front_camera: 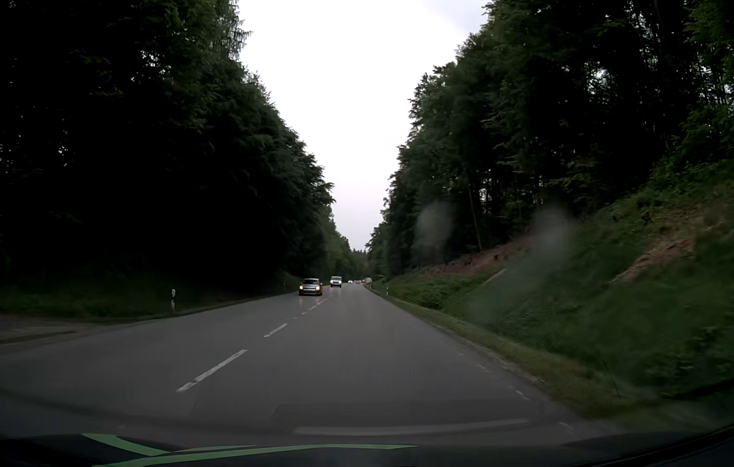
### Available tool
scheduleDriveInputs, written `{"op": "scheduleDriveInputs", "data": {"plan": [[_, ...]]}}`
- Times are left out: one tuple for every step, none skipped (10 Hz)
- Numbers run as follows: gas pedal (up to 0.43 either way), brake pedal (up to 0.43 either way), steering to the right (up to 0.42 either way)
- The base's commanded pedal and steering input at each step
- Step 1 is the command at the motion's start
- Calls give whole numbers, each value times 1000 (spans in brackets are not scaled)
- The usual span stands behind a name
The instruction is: Follow the waypoints while adhering to traffic rules and regulations
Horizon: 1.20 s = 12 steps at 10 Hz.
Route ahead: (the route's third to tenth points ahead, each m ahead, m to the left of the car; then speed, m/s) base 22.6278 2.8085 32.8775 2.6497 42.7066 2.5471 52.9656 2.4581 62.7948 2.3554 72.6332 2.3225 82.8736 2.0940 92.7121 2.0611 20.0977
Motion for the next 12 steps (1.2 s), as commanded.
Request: {"op": "scheduleDriveInputs", "data": {"plan": [[138, 0, -1], [130, 0, -1], [130, 0, -1], [130, 0, -1], [130, 0, -1], [130, 0, -1], [130, 0, -1], [130, 0, -1], [130, 0, -1], [130, 0, -1], [130, 0, -2], [130, 0, -1]]}}
